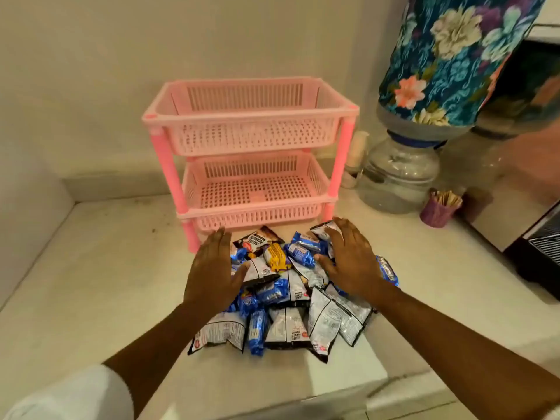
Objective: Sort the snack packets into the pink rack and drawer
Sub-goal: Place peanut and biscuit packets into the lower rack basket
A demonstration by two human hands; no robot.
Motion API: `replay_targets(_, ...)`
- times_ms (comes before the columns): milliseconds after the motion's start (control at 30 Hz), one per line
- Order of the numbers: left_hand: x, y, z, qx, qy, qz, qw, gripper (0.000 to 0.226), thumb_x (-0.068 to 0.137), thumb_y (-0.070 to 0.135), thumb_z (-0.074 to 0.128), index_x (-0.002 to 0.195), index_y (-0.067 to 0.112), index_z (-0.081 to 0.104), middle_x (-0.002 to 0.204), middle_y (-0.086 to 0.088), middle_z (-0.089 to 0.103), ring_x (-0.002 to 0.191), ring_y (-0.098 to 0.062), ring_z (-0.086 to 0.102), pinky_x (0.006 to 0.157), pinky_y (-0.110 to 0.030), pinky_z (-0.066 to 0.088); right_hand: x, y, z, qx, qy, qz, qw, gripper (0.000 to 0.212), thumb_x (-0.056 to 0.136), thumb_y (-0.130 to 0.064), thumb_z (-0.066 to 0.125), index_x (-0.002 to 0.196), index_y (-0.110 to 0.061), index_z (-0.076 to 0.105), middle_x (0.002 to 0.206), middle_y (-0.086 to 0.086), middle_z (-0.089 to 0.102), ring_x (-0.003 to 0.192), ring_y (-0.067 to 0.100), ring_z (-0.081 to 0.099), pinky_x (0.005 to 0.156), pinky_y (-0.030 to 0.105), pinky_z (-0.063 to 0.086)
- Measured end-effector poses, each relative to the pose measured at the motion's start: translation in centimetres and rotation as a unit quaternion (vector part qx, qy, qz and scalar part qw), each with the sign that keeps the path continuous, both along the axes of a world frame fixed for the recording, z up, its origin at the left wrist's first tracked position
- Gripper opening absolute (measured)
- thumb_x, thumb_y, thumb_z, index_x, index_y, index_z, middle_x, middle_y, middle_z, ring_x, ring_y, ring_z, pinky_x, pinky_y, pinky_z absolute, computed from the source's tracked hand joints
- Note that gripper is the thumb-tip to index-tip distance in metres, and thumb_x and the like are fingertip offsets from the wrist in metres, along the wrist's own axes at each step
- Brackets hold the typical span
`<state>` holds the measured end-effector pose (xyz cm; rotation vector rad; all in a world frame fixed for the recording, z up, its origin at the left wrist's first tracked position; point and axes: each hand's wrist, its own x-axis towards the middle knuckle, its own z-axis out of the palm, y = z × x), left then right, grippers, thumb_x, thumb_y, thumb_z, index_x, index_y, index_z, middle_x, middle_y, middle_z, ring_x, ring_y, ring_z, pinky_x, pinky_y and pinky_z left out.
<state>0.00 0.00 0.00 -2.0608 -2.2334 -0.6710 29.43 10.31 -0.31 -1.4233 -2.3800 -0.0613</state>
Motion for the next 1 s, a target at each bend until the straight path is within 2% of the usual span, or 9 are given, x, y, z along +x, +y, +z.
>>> replay_targets(100,1.0,-0.1,-1.5,-0.041,-0.045,0.020,0.998,0.073,0.094,0.052,0.048,0.151,0.012,0.028,0.155,-0.008,0.037,0.144,-0.027,0.032,0.117,-0.042,0.030,0.7,0.1,-1.9,-0.054,0.009,0.005,0.999,0.066,0.090,-0.056,0.049,0.143,-0.019,0.042,0.151,0.010,0.035,0.139,0.031,0.035,0.112,0.044,0.038)
replay_targets(200,2.4,-0.1,-3.1,-0.085,-0.090,0.039,0.992,0.066,0.092,0.050,0.052,0.146,0.016,0.034,0.138,-0.005,0.051,0.127,-0.025,0.047,0.105,-0.043,0.042,0.8,0.8,-4.0,-0.111,0.019,0.019,0.994,0.062,0.090,-0.053,0.056,0.141,-0.020,0.045,0.150,0.008,0.036,0.136,0.029,0.038,0.109,0.041,0.040)
replay_targets(267,3.1,0.1,-3.6,-0.112,-0.112,0.052,0.986,0.065,0.092,0.050,0.052,0.145,0.016,0.036,0.136,-0.006,0.051,0.125,-0.025,0.047,0.102,-0.044,0.043,0.5,1.3,-4.7,-0.135,0.049,0.029,0.989,0.055,0.090,-0.052,0.059,0.136,-0.024,0.050,0.147,0.003,0.038,0.132,0.025,0.041,0.102,0.038,0.044)
replay_targets(367,4.0,0.6,-4.2,-0.143,-0.084,0.052,0.985,0.062,0.092,0.054,0.051,0.144,0.022,0.041,0.144,-0.004,0.045,0.131,-0.025,0.042,0.105,-0.042,0.043,-0.3,2.2,-5.5,-0.171,0.104,0.069,0.977,0.050,0.090,-0.050,0.062,0.131,-0.023,0.051,0.133,-0.002,0.042,0.119,0.019,0.048,0.092,0.030,0.046)
replay_targets(433,4.3,0.8,-4.4,-0.160,-0.064,0.050,0.984,0.059,0.091,0.056,0.052,0.143,0.029,0.042,0.150,-0.001,0.039,0.136,-0.024,0.038,0.107,-0.042,0.041,-1.0,2.9,-6.0,-0.187,0.118,0.088,0.971,0.049,0.090,-0.049,0.062,0.130,-0.023,0.051,0.129,-0.003,0.043,0.118,0.017,0.048,0.092,0.030,0.045)
replay_targets(567,4.7,1.3,-4.7,-0.163,-0.040,0.052,0.984,0.062,0.091,0.046,0.058,0.146,0.027,0.039,0.159,0.000,0.029,0.144,-0.024,0.031,0.115,-0.043,0.033,-2.5,4.5,-6.3,-0.230,0.143,0.078,0.960,0.052,0.090,-0.048,0.063,0.133,-0.022,0.051,0.134,0.002,0.044,0.121,0.022,0.050,0.097,0.035,0.046)
replay_targets(633,4.8,1.6,-4.6,-0.170,-0.035,0.046,0.984,0.064,0.090,0.039,0.060,0.148,0.025,0.035,0.158,0.001,0.032,0.145,-0.021,0.031,0.116,-0.041,0.032,-3.1,5.0,-6.3,-0.258,0.149,0.075,0.952,0.054,0.091,-0.048,0.063,0.137,-0.021,0.049,0.140,0.004,0.042,0.123,0.025,0.052,0.095,0.036,0.045)
replay_targets(800,4.1,2.5,-3.8,-0.207,-0.025,0.046,0.977,0.072,0.087,0.025,0.065,0.149,0.027,0.029,0.149,-0.002,0.045,0.136,-0.024,0.043,0.106,-0.041,0.043,-4.4,6.2,-6.2,-0.299,0.137,0.060,0.942,0.056,0.092,-0.048,0.061,0.137,-0.017,0.045,0.137,0.008,0.047,0.120,0.028,0.054,0.092,0.037,0.046)
replay_targets(1000,3.3,2.9,-4.0,-0.186,-0.006,0.040,0.982,0.064,0.084,0.025,0.067,0.141,0.032,0.039,0.141,0.002,0.053,0.129,-0.022,0.049,0.090,-0.040,0.050,-5.2,7.4,-5.7,-0.305,0.102,0.028,0.946,0.055,0.089,-0.046,0.066,0.132,-0.016,0.049,0.126,0.007,0.062,0.114,0.030,0.061,0.089,0.040,0.052)
